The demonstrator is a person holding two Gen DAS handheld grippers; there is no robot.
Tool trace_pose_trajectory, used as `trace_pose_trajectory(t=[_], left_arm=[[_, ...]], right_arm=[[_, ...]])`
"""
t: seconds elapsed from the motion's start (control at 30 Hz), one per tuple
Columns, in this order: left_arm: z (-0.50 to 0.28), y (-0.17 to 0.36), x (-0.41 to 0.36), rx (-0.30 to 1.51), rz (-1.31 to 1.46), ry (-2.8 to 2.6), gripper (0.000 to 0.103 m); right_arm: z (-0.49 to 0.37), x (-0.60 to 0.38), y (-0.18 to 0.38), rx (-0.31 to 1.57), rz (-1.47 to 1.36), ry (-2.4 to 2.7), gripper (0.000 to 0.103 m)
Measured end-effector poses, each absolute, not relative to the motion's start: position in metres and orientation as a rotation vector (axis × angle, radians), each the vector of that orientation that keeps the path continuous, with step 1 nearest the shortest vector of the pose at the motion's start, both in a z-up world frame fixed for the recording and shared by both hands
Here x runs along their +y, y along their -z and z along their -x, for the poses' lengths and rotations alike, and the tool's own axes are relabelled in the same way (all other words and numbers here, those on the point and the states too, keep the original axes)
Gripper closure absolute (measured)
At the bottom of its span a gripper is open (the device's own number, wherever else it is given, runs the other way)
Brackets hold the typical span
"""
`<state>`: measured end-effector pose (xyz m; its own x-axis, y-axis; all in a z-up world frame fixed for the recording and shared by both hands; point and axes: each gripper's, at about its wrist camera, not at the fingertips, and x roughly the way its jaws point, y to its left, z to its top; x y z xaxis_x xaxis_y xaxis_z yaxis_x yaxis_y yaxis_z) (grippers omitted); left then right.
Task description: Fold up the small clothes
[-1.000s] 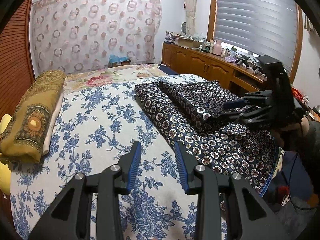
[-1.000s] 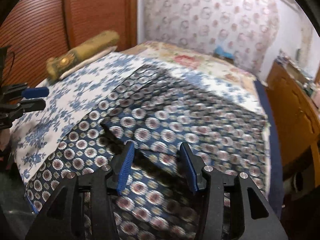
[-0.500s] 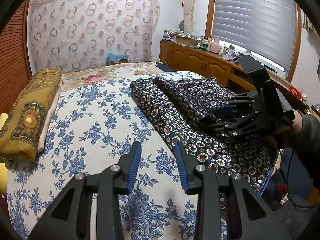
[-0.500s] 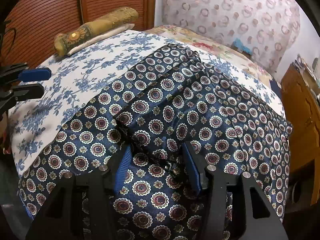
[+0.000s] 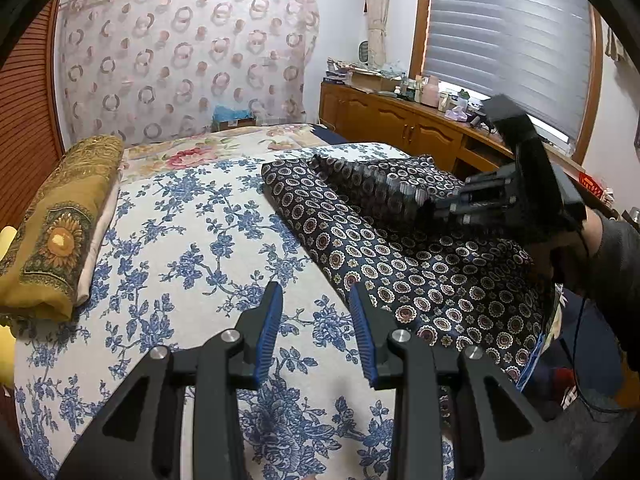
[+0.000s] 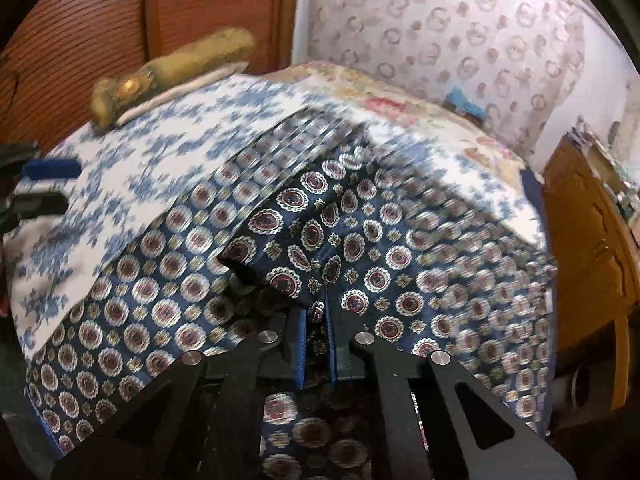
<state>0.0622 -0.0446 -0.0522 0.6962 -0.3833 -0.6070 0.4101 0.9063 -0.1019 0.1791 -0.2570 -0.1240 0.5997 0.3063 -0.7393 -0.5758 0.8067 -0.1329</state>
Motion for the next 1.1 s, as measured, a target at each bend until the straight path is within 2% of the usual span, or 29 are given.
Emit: trace_pose_trajectory(t=[0.23,0.43,0.63,0.8,0.83,0.9,0.93,1.1], left_arm=[[-0.062,0.052,-0.045,0.667,-0.041,0.444,0.07],[-0.061,0.052,-0.046,0.671,-0.044,0.449,0.07],[-0.062,0.054,-0.046,0.678,-0.046,0.45,0.07],[-0.062,0.054,-0.047,0.678,-0.047,0.451,0.07],[-0.062,0.054,-0.047,0.679,-0.047,0.451,0.07],[-0.063,0.056,-0.047,0.681,-0.047,0.453,0.07],[-0.062,0.056,-0.048,0.682,-0.047,0.454,0.07],[-0.061,0.059,-0.052,0.688,-0.048,0.48,0.07]], right_arm=[[-0.215,-0.303,0.095,0.733,0.285,-0.401,0.098],[-0.253,-0.338,0.094,0.764,0.204,-0.32,0.098],[-0.272,-0.356,0.103,0.837,0.077,-0.351,0.067],[-0.275,-0.353,0.118,0.898,0.09,-0.361,0.067],[-0.274,-0.352,0.121,0.905,0.092,-0.364,0.069],[-0.273,-0.353,0.122,0.902,0.102,-0.364,0.084],[-0.272,-0.354,0.122,0.895,0.104,-0.369,0.095],[-0.264,-0.364,0.108,0.82,0.13,-0.321,0.101]])
